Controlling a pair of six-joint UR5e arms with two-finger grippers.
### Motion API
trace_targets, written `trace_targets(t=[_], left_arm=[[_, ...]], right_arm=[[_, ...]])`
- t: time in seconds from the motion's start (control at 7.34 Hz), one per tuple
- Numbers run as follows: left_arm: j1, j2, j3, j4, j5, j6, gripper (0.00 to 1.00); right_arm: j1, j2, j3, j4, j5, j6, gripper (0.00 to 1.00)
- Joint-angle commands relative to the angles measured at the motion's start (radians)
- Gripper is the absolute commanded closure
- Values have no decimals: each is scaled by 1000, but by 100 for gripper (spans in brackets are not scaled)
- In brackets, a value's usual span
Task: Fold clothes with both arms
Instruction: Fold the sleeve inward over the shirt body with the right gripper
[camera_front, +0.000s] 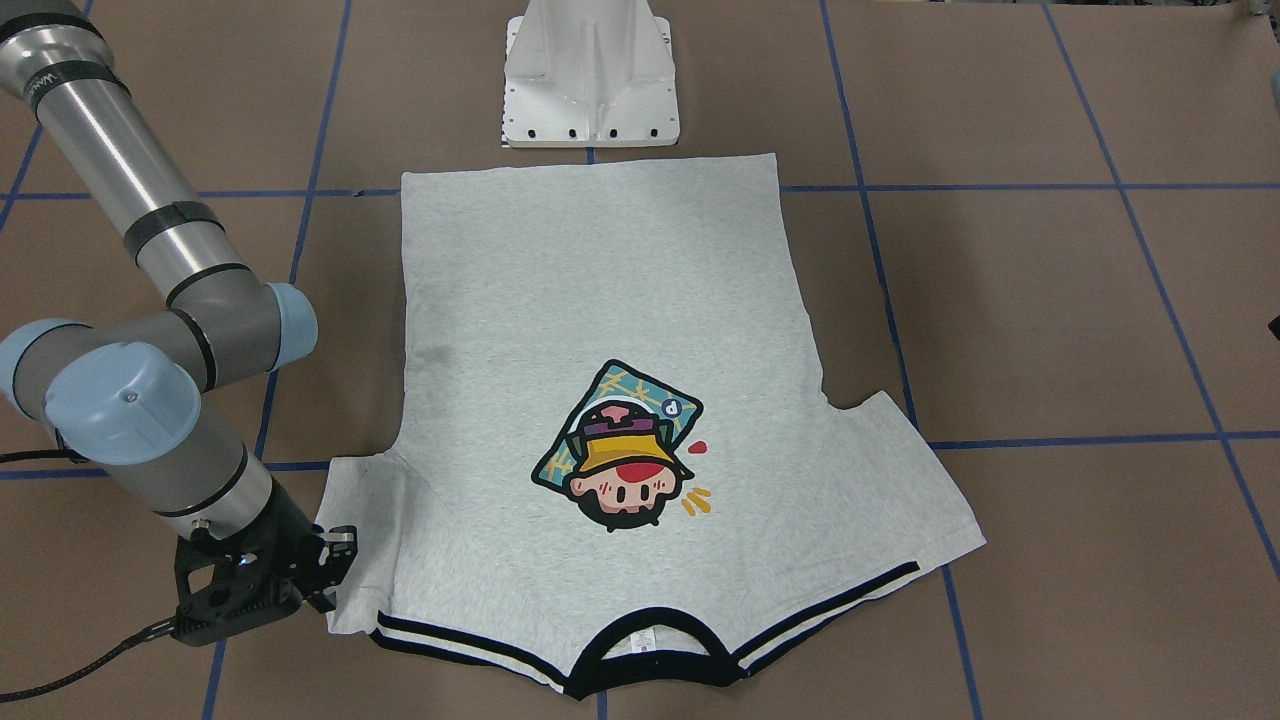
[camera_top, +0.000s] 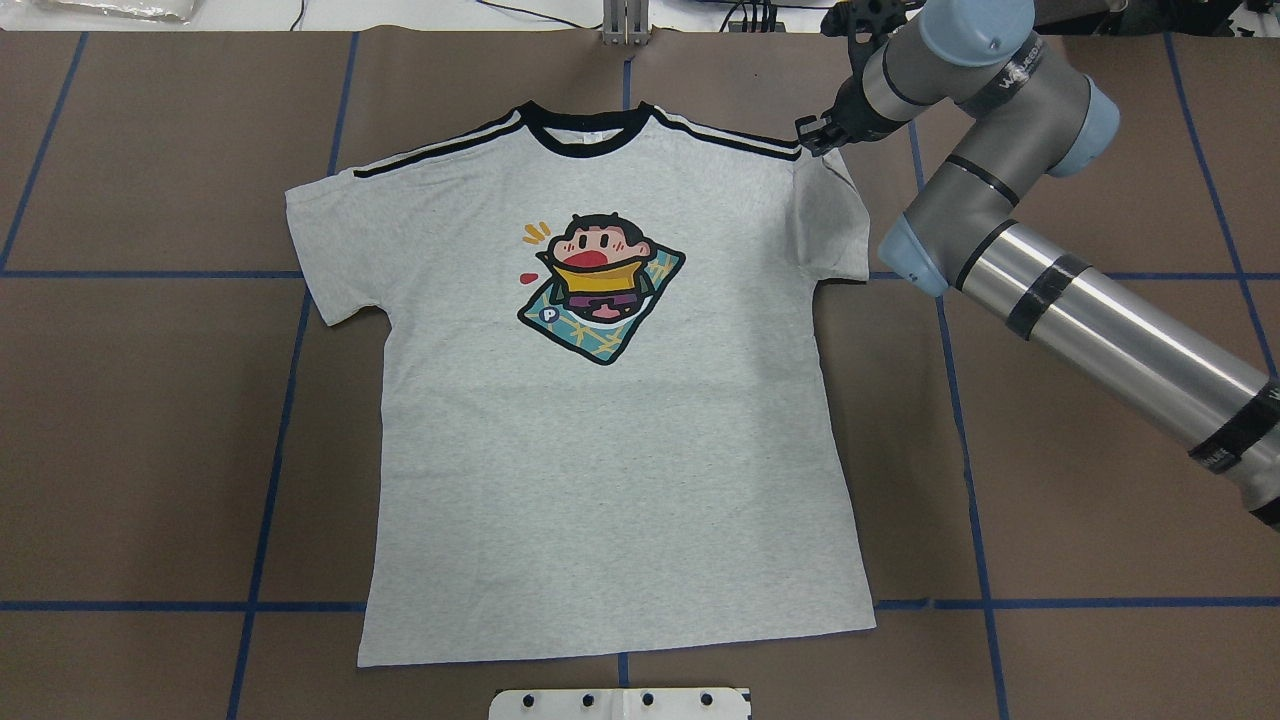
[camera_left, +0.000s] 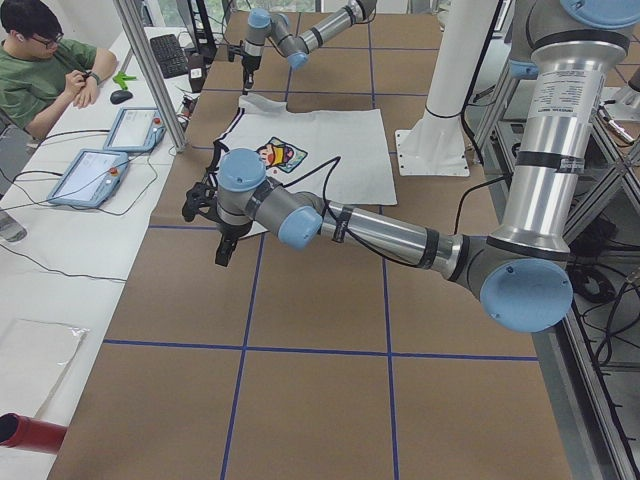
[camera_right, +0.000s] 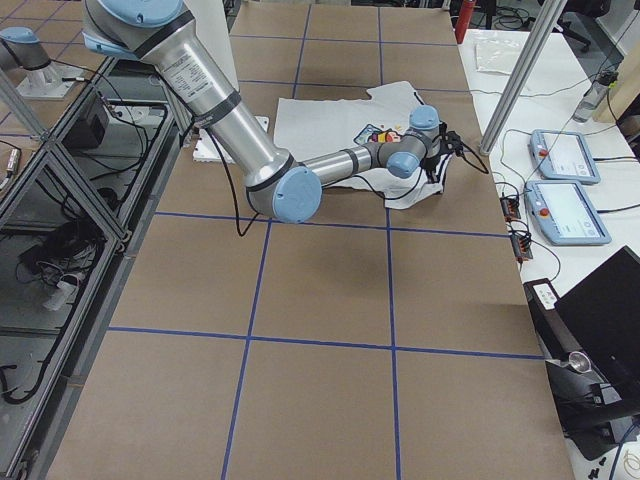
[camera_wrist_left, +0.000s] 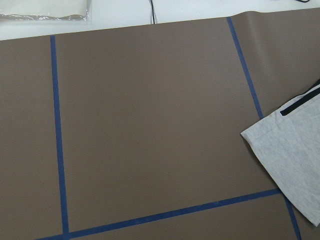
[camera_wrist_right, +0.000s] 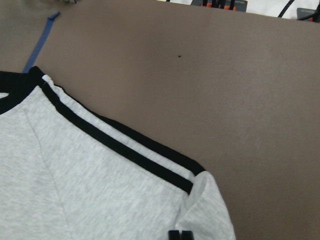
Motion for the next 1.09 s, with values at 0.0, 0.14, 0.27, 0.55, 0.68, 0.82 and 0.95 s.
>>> trace_targets(t=[0.0,0.14,0.27,0.55,0.68,0.82,0.95], left_arm=[[-2,2,-4,0,0,0,7],[-2,2,-4,0,0,0,7],[-2,3,-4,0,0,0,7],[-2,2,-9,0,2,-1,7],[-5,3,-16,0,2,-3,7],[-6,6,-24,2,2,-1,7],[-8,6,-26,3,2,-1,7]], right_arm=[[-60,28,21,-2,-6,181,100],[-70,39,3,-2,-26,197,100],[-71,71,-48,-2,-64,197,100],[-81,216,-221,-2,-130,200,100],[-81,272,-288,-4,-162,201,100],[-91,292,-333,-5,-189,201,100],[-111,324,-382,-5,-215,201,100]])
